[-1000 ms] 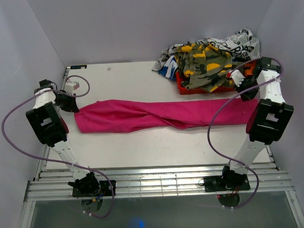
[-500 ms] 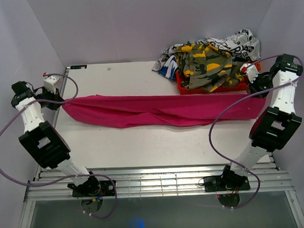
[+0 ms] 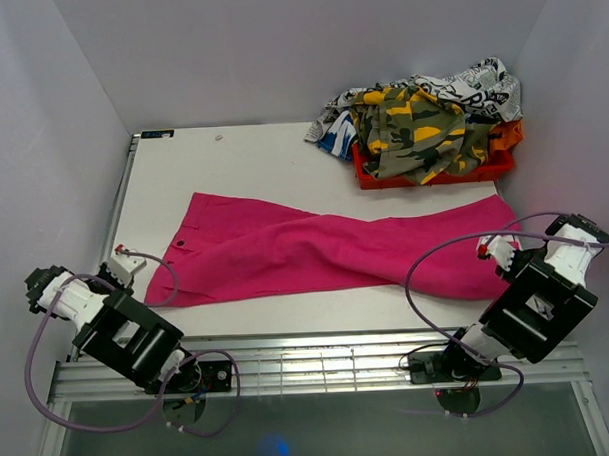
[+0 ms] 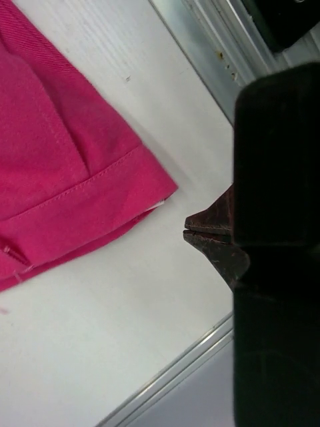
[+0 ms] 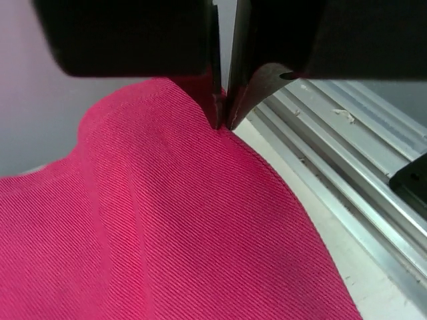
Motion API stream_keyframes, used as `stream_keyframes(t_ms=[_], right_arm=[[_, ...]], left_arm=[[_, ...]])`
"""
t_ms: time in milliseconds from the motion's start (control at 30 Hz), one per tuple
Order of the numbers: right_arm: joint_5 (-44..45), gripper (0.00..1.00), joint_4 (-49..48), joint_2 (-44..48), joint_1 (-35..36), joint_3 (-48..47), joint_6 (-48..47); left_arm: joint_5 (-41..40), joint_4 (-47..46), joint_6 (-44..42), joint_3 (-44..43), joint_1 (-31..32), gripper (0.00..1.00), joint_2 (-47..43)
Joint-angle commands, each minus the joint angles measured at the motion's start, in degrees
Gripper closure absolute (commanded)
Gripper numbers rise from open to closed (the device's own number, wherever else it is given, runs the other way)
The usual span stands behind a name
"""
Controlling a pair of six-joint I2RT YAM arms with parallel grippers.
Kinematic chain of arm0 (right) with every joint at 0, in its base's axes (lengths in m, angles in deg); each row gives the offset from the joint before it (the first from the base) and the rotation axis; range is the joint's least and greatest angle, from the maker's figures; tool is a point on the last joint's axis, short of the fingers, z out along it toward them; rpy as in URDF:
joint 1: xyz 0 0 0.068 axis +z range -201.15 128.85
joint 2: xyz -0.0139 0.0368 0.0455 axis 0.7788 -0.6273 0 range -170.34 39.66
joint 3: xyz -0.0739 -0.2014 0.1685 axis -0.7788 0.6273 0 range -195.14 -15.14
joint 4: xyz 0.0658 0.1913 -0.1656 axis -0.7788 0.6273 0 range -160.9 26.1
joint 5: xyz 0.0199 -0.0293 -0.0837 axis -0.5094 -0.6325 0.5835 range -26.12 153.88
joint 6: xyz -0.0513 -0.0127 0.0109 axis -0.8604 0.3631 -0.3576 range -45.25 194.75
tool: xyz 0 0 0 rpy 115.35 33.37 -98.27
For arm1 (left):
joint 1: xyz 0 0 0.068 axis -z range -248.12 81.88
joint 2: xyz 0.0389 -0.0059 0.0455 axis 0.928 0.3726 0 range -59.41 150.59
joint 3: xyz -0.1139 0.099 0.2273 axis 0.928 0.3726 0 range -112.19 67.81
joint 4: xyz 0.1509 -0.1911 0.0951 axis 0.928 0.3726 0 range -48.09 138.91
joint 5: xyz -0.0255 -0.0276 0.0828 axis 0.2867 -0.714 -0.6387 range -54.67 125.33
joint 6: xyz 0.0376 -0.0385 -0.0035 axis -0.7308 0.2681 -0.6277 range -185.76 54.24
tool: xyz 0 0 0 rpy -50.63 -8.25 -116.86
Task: Fold and stack the trousers
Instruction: Flatten the trousers out
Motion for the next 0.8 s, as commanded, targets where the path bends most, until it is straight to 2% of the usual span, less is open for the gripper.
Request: stream_keyframes(t_ms=[0, 33, 133, 167, 233, 267, 300, 367, 400, 433, 467, 533, 567, 600, 667, 700, 767], right_arm=[[6.3, 0.85, -2.8, 1.4, -0.5, 1.9, -9.9], [6.4, 0.79, -2.9, 1.7, -0.6, 1.8, -10.0], [5.3, 0.52, -2.3, 2.1, -0.6, -1.0, -9.9], [4.1, 0.40, -1.8, 1.5, -0.6, -2.4, -9.1], [2.5, 0.29, 1.1, 0.1, -0.5, -8.6, -7.9], [0.3, 0.24, 2.2, -2.2, -0.5, -11.1, -6.3], [-0.8, 0.23, 3.5, -3.6, -0.6, -13.9, -4.9], [-4.5, 0.21, 7.7, -8.6, -0.2, -22.8, 0.0], [-5.5, 0.21, 9.0, -10.5, 0.2, -25.5, 2.7], [-6.1, 0.23, 10.1, -12.4, 1.7, -28.0, 5.6], [-6.1, 0.26, 10.2, -14.3, 2.7, -29.7, 11.0], [-5.5, 0.28, 10.2, -14.2, 5.6, -27.6, 12.3], [-4.7, 0.29, 8.9, -12.9, 6.7, -23.6, 13.5], [-4.2, 0.30, 7.4, -12.0, 7.9, -21.3, 15.0], [-3.3, 0.32, 4.0, -9.8, 11.8, -16.8, 19.2], [-2.9, 0.34, -0.6, -9.2, 12.9, -12.9, 21.0], [-1.1, 0.36, -4.7, -8.8, 15.5, -9.8, 25.1]], left_arm=[[-4.6, 2.3, -9.8, 1.2, -0.5, 0.93, -1.6], [-4.8, 2.3, -9.3, 0.8, -0.5, 0.83, -2.1], [-3.1, 3.4, -5.0, -3.7, -0.5, 0.62, -1.5], [-0.9, 4.1, -3.7, -5.3, -0.4, 0.35, -0.9], [2.3, 6.2, 1.1, -11.6, -0.4, 0.21, 0.7], [4.3, 6.3, 3.6, -13.8, -0.3, 0.20, 2.5], [8.0, 6.5, 6.2, -18.1, 0.8, 0.20, 3.6], [10.2, 5.5, 15.1, -21.5, 3.5, 0.20, 6.6], [8.2, 3.0, 20.7, -23.3, 9.2, 0.20, 7.4], [5.8, -3.5, 27.4, -23.4, 12.5, 0.22, 8.1], [3.6, -6.2, 38.1, -23.5, 15.9, 0.24, 8.7], [0.6, -12.2, 44.5, -22.8, 23.3, 0.25, 10.1], [-1.5, -14.8, 51.9, -22.3, 26.1, 0.24, 10.7], [-3.8, -17.4, 55.4, -22.0, 31.2, 0.24, 12.7], [-8.1, -22.6, 60.9, -22.8, 34.9, 0.24, 15.9], [-9.5, -24.4, 66.9, -23.6, 37.8, 0.24, 17.7], [-14.5, -28.1, 72.5, -27.6, 40.2, 0.26, 24.3]])
